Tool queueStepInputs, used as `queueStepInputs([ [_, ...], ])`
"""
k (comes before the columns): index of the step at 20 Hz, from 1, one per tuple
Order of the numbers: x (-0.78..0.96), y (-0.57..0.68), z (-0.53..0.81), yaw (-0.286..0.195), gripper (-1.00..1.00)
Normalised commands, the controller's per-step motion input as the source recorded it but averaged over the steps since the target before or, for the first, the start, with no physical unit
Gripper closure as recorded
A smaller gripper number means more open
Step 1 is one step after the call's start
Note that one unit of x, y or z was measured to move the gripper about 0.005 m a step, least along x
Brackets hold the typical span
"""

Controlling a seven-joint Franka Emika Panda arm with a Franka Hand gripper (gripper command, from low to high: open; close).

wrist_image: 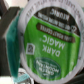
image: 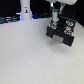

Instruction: Open the kcup holder, insert the kcup into the holder, and close the kcup holder

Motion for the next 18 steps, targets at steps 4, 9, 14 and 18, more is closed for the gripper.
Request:
queueStepInputs([
  [4, 0.15, 0.24, 0.03, 0.007, 1.00],
  [9, 0.08, 0.07, 0.00, 0.003, 1.00],
  [14, 0.58, 0.17, 0.30, -0.003, 1.00],
  [18, 0.71, 0.25, 0.42, -0.023, 1.00],
])
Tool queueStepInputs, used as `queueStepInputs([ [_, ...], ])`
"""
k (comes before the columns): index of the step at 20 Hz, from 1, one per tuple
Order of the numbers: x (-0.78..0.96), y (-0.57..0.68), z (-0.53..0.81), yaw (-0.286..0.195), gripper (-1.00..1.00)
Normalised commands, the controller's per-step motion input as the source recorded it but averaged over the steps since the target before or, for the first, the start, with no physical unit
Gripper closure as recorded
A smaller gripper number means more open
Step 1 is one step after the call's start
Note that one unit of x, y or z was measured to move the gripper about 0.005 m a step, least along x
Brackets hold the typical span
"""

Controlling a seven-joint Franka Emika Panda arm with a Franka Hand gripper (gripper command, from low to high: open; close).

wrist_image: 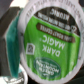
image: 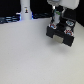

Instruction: Open the kcup holder, insert the kcup into the holder, and close the kcup holder

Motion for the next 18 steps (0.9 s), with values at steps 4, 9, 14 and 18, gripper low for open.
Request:
queueStepInputs([
  [4, 0.56, 0.19, 0.27, -0.037, 1.00],
  [9, 0.32, 0.25, 0.07, 0.006, 1.00],
  [14, 0.14, 0.12, 0.01, -0.002, 1.00],
  [18, 0.12, 0.07, 0.02, -0.003, 1.00],
])
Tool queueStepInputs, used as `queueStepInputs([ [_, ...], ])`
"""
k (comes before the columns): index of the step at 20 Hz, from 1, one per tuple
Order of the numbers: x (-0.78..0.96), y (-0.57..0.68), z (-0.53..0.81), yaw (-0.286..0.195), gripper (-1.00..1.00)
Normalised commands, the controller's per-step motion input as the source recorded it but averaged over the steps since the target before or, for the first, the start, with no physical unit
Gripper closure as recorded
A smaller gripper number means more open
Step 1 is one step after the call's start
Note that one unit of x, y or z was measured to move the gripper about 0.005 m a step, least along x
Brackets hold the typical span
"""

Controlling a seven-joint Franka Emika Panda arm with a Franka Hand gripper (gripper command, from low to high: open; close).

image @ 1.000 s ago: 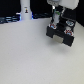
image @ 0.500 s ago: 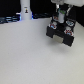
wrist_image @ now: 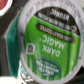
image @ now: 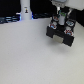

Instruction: Open the kcup holder, insert the kcup into the holder, and close the kcup holder

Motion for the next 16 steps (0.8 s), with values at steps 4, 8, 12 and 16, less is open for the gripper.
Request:
queueStepInputs([
  [4, 0.17, 0.16, -0.02, 0.003, 1.00],
  [8, 0.02, 0.04, 0.01, 0.000, 1.00],
  [12, 0.05, 0.05, 0.03, 0.002, 1.00],
  [16, 0.29, 0.22, 0.24, -0.034, 1.00],
])
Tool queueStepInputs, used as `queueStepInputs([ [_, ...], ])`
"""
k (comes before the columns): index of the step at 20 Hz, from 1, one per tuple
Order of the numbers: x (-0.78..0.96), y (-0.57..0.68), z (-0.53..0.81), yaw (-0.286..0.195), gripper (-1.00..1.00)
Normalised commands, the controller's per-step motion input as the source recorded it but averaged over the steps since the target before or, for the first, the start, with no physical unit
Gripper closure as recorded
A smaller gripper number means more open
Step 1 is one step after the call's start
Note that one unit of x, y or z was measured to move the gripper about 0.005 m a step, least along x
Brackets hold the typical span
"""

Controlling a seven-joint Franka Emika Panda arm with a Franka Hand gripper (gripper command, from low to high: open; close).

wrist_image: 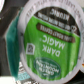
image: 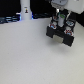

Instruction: Open the kcup holder, insert the kcup into the holder, and close the kcup holder

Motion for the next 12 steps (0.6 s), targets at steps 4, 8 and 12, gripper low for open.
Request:
queueStepInputs([
  [4, 0.31, 0.19, 0.24, -0.051, 1.00],
  [8, 0.07, 0.04, 0.03, -0.003, 1.00],
  [12, 0.07, 0.04, 0.02, -0.006, 1.00],
])
